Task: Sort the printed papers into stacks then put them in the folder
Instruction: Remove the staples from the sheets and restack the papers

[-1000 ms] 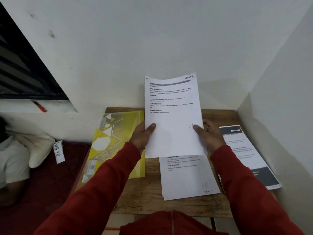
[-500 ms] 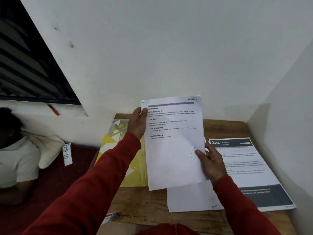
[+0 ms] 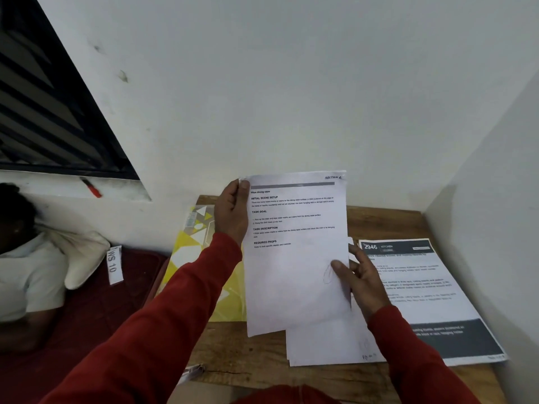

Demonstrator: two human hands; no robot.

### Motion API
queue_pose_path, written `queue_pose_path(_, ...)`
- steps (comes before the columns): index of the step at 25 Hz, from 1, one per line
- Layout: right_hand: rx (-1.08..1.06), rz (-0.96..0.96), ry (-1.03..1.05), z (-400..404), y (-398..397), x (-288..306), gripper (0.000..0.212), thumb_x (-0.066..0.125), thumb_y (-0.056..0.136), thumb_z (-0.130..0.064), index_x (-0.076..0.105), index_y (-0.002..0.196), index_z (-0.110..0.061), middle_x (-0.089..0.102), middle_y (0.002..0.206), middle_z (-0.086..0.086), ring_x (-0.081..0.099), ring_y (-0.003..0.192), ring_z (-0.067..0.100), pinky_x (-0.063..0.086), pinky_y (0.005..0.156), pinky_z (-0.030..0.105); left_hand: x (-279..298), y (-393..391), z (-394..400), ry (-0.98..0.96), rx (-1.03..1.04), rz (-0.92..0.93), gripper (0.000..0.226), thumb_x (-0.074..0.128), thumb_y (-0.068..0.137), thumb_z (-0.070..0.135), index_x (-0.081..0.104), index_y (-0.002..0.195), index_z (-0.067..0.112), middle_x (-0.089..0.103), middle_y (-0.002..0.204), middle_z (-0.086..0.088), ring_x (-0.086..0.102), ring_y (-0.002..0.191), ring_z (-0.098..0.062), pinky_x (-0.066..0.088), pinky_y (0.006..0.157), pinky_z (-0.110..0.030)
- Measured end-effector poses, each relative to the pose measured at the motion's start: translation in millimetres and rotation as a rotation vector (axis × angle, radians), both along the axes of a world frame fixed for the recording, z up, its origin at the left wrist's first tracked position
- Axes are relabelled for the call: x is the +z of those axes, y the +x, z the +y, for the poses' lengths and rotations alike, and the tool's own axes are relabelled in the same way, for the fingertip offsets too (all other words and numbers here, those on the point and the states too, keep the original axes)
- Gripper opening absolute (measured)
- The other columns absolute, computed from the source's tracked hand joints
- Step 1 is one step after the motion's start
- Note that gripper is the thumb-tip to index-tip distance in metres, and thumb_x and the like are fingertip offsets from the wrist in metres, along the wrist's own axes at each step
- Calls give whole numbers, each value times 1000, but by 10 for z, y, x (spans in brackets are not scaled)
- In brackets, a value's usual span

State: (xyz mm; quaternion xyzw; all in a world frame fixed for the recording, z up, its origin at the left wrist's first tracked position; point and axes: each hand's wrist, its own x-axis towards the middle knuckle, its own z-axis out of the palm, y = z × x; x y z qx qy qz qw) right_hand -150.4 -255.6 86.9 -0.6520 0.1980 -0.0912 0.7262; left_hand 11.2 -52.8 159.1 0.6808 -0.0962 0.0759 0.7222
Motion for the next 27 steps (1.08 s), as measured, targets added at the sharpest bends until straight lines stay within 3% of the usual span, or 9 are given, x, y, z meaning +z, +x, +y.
queue_pose_path(2, 7, -71, -17, 14, 62, 163, 30, 61, 94, -20, 57, 123, -24, 74, 104, 0, 71, 95, 16, 55, 76, 28, -33, -19, -3, -1, -41, 3, 29, 48, 102, 22, 54, 74, 17, 49, 67, 10, 44, 64, -1, 40, 61, -16)
queue_pose_path(4, -71, -153, -15, 19, 198, 357, 17, 57, 96, -25, 62, 111, -18, 74, 97, -6, 68, 90, 8, 53, 75, 22, -105, -41, -27, 13, -93, 6, 29, 49, 101, 25, 57, 75, 15, 52, 69, 8, 47, 68, -6, 42, 63, -22)
queue_pose_path(8, -266, -220, 3, -88, 497, 566, 16, 58, 97, -30, 69, 97, -19, 70, 94, -5, 62, 90, 8, 50, 84, 27, -226, -144, -96, 8, -156, 67, 22, 53, 100, 25, 68, 89, 13, 66, 83, 8, 58, 82, -7, 48, 77, -24)
queue_pose_path(12, -297, -229, -1, -156, 630, 461, 17, 62, 94, -30, 72, 81, -27, 65, 86, -6, 58, 87, 11, 46, 85, 32, -228, -169, -88, -56, -182, 153, 18, 55, 98, 21, 70, 90, 20, 69, 88, 10, 61, 87, -6, 49, 82, -24)
queue_pose_path(14, -275, -229, 8, -121, 667, 391, 16, 66, 90, -37, 70, 82, -23, 60, 88, 1, 53, 87, 15, 44, 83, 35, -234, -164, -17, -41, -183, 162, 18, 55, 98, 21, 71, 89, 20, 70, 87, 9, 61, 86, -7, 50, 81, -26)
queue_pose_path(17, -216, -183, 64, -4, 730, 324, 28, 67, 88, -41, 69, 98, -14, 63, 95, 5, 56, 90, 18, 47, 84, 36, -219, -187, 162, 35, -134, 110, 24, 52, 100, 19, 64, 79, 19, 64, 70, 18, 56, 70, 2, 45, 67, -18)
queue_pose_path(20, -133, -39, 70, 240, 793, 198, 27, 61, 89, -51, 66, 99, -26, 70, 98, -2, 64, 86, 16, 52, 64, 30, -209, -82, 503, 113, 27, 47, 28, 50, 101, 18, 57, 74, 22, 57, 64, 19, 48, 65, 6, 42, 66, -20)
queue_pose_path(23, -171, -17, -142, 607, 755, -29, 19, 59, 89, -48, 60, 100, -32, 66, 103, -3, 65, 93, 19, 54, 72, 39, -299, 82, 942, 181, 218, 3, 21, 50, 99, 25, 61, 83, 17, 56, 73, 13, 49, 71, -1, 43, 69, -25)
queue_pose_path(27, -13, -242, -508, 1206, 568, -128, 5, 60, 94, -20, 58, 97, -23, 57, 88, -2, 54, 78, 12, 44, 67, 23, -431, 164, 1443, 223, 405, -13, 23, 50, 98, 29, 62, 86, 13, 55, 72, 15, 49, 72, 0, 44, 72, -29)
